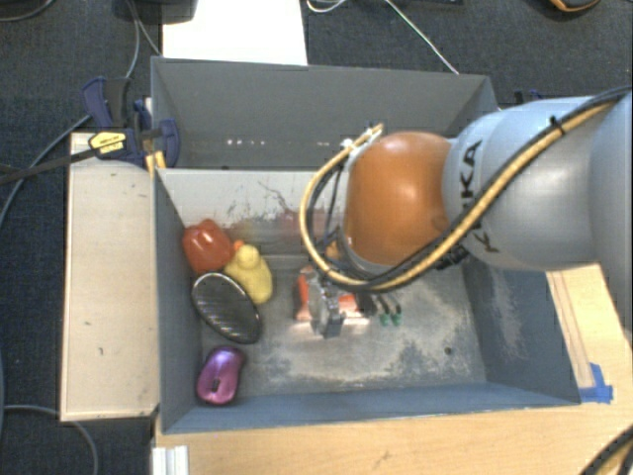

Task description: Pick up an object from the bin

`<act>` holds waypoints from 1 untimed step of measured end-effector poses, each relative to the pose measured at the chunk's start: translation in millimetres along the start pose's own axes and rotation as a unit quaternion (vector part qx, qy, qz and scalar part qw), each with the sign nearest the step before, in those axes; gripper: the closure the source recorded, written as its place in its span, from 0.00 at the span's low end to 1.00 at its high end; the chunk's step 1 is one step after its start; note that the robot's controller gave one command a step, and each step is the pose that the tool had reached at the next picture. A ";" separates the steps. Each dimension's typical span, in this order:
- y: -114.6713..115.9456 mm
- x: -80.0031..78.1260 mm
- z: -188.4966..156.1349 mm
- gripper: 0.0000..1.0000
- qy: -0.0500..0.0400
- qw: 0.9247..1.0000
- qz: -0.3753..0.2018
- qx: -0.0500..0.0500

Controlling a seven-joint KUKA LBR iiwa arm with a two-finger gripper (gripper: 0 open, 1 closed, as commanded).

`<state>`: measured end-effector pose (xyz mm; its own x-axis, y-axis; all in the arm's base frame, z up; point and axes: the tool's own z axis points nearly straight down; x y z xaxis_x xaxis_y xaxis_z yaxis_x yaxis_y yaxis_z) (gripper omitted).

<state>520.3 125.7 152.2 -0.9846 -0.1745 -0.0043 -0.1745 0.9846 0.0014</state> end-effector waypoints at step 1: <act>-0.2 0.1 0.0 0.00 0.000 1.000 0.002 0.000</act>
Offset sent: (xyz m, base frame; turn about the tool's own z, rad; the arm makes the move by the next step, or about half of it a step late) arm 0.0000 0.0000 0.0000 0.0000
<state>520.3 125.6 152.2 -0.9852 -0.1712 -0.0038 -0.1712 0.9852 0.0011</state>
